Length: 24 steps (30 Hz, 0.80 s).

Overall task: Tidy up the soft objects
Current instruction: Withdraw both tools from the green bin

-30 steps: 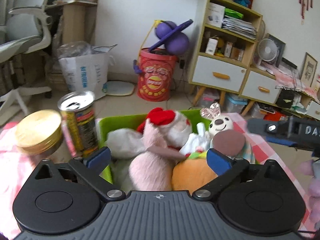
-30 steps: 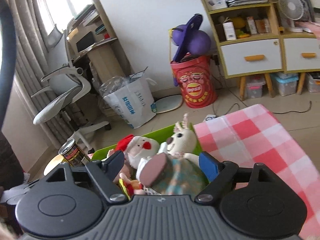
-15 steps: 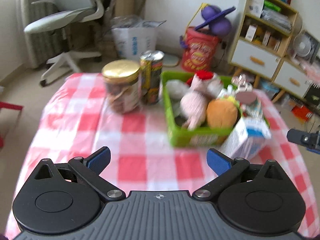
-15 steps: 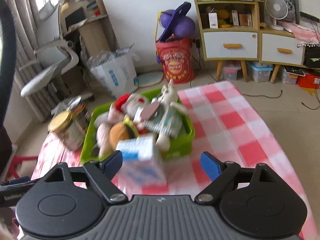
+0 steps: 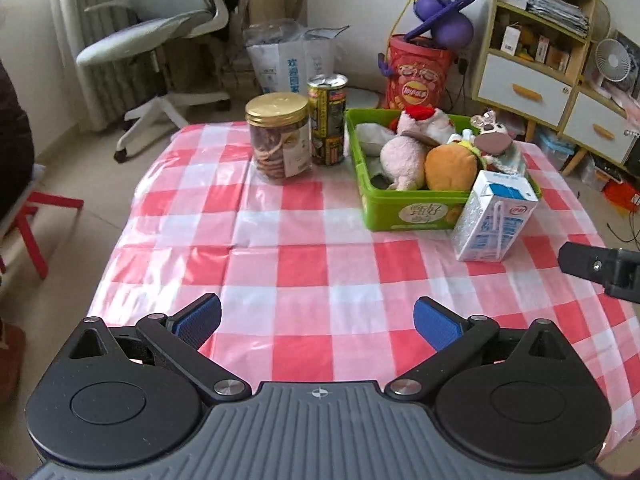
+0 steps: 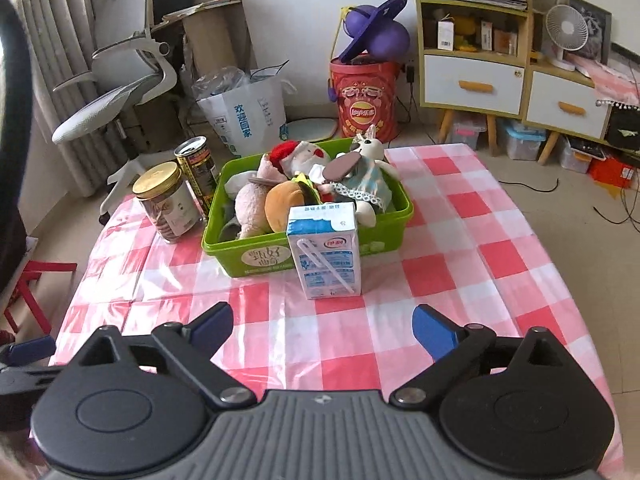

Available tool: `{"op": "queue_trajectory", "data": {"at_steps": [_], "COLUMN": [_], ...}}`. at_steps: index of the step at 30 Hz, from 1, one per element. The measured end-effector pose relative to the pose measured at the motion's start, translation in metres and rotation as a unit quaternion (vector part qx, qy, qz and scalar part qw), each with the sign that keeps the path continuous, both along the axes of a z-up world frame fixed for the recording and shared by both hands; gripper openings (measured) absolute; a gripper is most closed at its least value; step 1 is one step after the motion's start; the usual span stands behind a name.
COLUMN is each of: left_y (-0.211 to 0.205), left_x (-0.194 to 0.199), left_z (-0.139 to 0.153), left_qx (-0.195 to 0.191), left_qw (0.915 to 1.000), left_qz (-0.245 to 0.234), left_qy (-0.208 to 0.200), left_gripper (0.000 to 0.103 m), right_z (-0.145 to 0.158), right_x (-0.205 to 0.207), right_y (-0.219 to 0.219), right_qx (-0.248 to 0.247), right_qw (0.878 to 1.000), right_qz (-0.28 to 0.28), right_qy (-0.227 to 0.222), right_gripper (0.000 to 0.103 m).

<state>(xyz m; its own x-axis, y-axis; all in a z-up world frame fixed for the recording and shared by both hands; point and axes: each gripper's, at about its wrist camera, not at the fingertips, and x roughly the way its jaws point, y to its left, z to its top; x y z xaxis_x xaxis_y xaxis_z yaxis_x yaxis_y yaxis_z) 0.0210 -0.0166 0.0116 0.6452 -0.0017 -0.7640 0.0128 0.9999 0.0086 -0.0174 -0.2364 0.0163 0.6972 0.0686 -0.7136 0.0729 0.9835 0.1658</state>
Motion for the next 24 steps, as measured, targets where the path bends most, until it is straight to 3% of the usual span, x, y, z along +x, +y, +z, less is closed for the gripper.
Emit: {"op": "queue_trajectory", "data": {"at_steps": [11, 24], "left_y": [0.017, 0.01], "left_x": [0.001, 0.004], "left_z": [0.002, 0.001], "left_qx": [-0.024, -0.03], "left_qw": [0.9994, 0.9995], "left_qz": [0.023, 0.011], "left_qy": [0.006, 0.008], "left_gripper": [0.098, 0.098], "right_z": [-0.001, -0.006], "right_x": [0.002, 0.007], "right_y": [0.0, 0.003], "right_qx": [0.002, 0.005], "right_qw": [1.0, 1.0], "right_qz": [-0.007, 0.006], "right_qy": [0.012, 0.023], "right_gripper": [0.079, 0.079]}}
